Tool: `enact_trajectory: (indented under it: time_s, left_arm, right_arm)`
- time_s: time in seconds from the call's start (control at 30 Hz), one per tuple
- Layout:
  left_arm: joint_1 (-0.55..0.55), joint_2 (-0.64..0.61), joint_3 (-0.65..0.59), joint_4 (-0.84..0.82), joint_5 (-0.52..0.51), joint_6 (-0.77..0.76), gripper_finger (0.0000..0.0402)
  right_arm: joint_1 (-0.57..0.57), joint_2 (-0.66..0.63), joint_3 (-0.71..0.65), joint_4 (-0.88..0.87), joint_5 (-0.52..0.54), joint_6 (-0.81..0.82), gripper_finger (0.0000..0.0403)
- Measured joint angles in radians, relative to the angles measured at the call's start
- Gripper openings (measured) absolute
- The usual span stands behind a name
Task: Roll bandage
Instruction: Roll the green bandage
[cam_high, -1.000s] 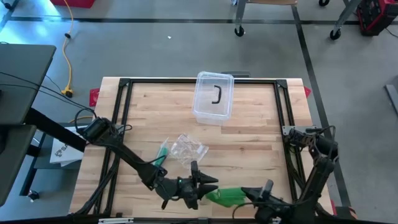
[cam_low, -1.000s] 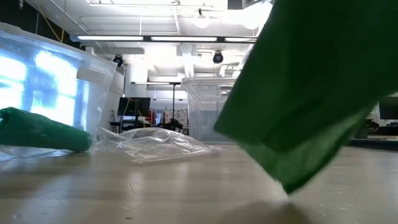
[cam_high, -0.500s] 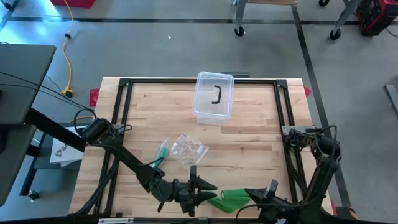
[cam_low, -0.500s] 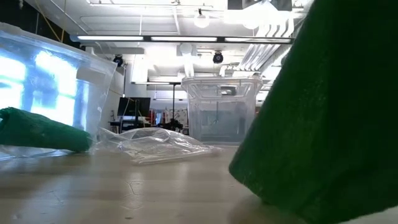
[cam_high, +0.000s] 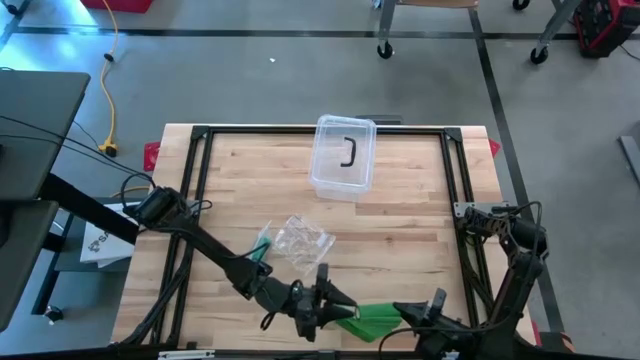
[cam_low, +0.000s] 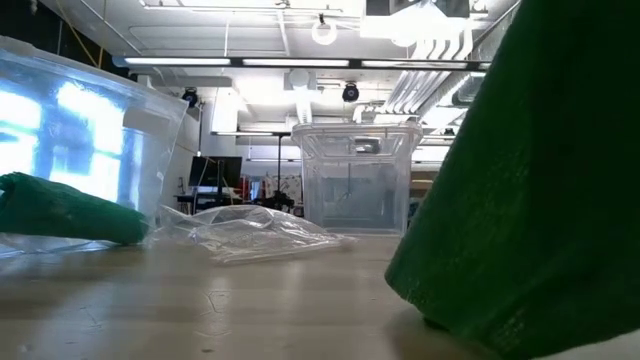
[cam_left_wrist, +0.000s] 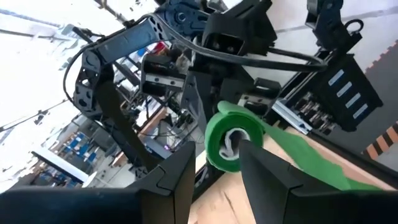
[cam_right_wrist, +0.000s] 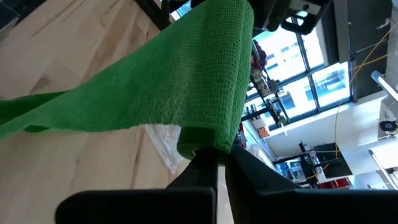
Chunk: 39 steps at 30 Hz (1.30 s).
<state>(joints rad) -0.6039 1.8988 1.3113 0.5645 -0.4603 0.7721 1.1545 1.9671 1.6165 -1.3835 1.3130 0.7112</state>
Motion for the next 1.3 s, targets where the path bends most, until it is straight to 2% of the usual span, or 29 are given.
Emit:
enact_trajectory:
  time_s: [0.17, 0.37, 0.67, 0.9, 1.13, 1.3]
  left_arm:
    - [0.01, 0.0, 0.014, -0.022, -0.008, -0.008, 0.012]
    - [0.017, 0.002, 0.073, -0.161, 0.015, -0.009, 0.012]
    - [0.013, 0.004, 0.095, -0.284, 0.013, 0.009, 0.012]
    - [0.013, 0.004, 0.096, -0.299, 0.01, 0.032, 0.012]
    - [0.011, 0.004, 0.096, -0.323, 0.015, 0.042, 0.012]
    - [0.0, 0.004, 0.096, -0.334, -0.006, 0.044, 0.012]
  right_arm:
    - [-0.009, 0.0, 0.0, 0.017, 0.0, -0.034, 0.0003]
    - [-0.021, 0.0, 0.0, 0.066, -0.01, -0.132, 0.0003]
    - [-0.031, -0.033, 0.0, 0.082, -0.069, -0.136, 0.0003]
    - [-0.058, -0.086, 0.0, 0.096, -0.155, -0.146, 0.0003]
    - [-0.087, -0.088, 0.0, 0.194, -0.193, -0.32, 0.0003]
    - [-0.097, -0.092, 0.0, 0.2, -0.227, -0.319, 0.0003]
